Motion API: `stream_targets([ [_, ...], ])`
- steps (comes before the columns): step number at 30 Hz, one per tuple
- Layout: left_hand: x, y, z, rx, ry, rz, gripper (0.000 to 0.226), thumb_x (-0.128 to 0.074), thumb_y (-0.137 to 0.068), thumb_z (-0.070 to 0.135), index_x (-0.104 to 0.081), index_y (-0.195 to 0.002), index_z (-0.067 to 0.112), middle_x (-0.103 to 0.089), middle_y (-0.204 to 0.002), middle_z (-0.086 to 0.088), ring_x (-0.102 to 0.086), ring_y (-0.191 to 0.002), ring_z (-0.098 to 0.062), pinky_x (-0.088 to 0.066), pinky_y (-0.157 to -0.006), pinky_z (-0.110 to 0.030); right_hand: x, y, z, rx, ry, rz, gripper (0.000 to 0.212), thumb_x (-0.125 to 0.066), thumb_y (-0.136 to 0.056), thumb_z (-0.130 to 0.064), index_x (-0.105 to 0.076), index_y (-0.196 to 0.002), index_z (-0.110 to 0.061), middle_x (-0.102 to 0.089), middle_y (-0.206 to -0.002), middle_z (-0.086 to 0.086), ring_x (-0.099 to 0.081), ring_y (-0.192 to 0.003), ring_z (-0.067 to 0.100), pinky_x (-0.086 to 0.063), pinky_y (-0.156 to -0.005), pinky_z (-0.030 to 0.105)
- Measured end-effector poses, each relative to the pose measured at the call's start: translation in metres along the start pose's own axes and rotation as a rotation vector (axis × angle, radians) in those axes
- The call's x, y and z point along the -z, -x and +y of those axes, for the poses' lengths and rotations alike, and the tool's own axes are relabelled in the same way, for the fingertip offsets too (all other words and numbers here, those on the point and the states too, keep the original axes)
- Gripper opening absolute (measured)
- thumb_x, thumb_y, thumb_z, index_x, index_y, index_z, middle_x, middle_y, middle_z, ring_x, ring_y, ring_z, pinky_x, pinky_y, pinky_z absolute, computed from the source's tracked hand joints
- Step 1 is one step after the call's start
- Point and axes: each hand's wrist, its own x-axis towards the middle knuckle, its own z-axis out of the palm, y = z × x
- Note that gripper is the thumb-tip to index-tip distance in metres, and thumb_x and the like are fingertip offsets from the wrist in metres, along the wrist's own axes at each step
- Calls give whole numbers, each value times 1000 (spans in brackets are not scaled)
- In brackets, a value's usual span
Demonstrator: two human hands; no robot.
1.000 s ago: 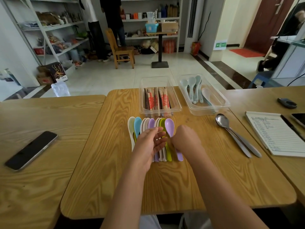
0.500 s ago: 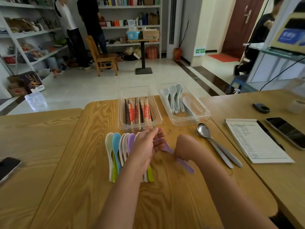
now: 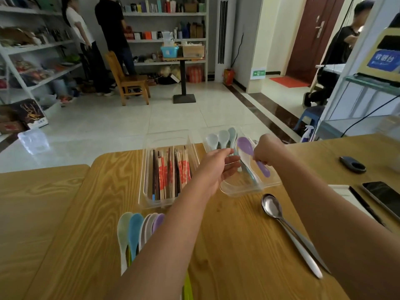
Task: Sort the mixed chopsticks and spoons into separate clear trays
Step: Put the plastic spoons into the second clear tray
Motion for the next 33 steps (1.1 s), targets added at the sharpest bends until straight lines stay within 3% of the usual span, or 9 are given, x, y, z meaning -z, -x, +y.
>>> stream_targets([
  [5, 1, -20, 3, -10, -35, 1, 17, -47, -103, 17, -61, -105, 8, -69, -88, -8, -66, -80, -19, -53, -80, -33, -14, -9, -7, 52, 25, 29, 17, -58, -88, -1, -51, -72, 0, -55, -67, 12, -58, -60, 25, -46, -61, 32],
  [10, 2, -24, -2, -3, -33, -8, 16, -48, -102, 16, -62, -103, 9, -69, -91, -9, -66, -83, -20, -54, -84, -33, -34, -17, -7, 136, 20, 150, 31, -40, -102, -21, -58, -115, 1, -63, -109, 19, -63, -102, 34, -47, -81, 37],
  [12, 3, -24, -4, -7, -42, -9, 17, -48, -102, 17, -63, -101, 9, -70, -93, -10, -66, -87, -22, -54, -90, -37, -41, -23, -8, 168, 75, 146, 28, -41, -102, -21, -59, -112, -1, -60, -98, 11, -62, -98, 29, -46, -78, 35],
  [14, 5, -23, -5, -9, -39, -8, 19, -48, -103, 18, -64, -103, 8, -70, -97, -12, -67, -91, -23, -54, -92, -38, -46, -27, -8, 190, 156, 76, 16, -56, -92, -9, -62, -106, -6, -52, -79, 3, -58, -76, 23, -47, -68, 35],
  [17, 9, -21, -5, -8, -25, -3, 21, -47, -103, 18, -62, -111, 5, -70, -102, -15, -67, -90, -22, -56, -85, -33, -47, -22, -11, 135, 153, 12, 16, -66, -79, 0, -54, -76, -10, -48, -69, 5, -44, -55, 19, -44, -63, 34],
  [23, 13, -17, -4, -12, -9, -1, 21, -46, -104, 17, -61, -112, 5, -70, -101, -14, -68, -85, -20, -57, -75, -27, -39, -8, -6, 129, 122, 64, 27, -51, -94, 3, -45, -70, -8, -48, -74, 4, -58, -87, 21, -49, -82, 29],
  [26, 14, -15, -5, -11, -13, -8, 21, -46, -103, 17, -61, -113, 5, -71, -99, -13, -68, -84, -19, -57, -75, -27, -30, -5, -5, 164, 123, 29, 16, -49, -95, 5, -63, -102, 0, -66, -104, 11, -66, -102, 27, -54, -91, 36],
  [28, 14, -12, -5, -9, -18, -11, 20, -47, -103, 17, -61, -111, 6, -70, -99, -12, -68, -84, -19, -57, -77, -28, -31, -5, -3, 160, 75, 32, 20, -50, -94, 3, -61, -111, 1, -65, -113, 15, -66, -104, 31, -54, -87, 35],
  [33, 14, 0, -2, -7, -14, -1, 19, -48, -102, 17, -62, -109, 6, -70, -101, -13, -67, -87, -21, -57, -77, -29, -24, -1, -1, 173, -97, 145, 8, -54, -89, 0, -62, -87, 0, -68, -90, 16, -69, -82, 31, -52, -66, 33],
])
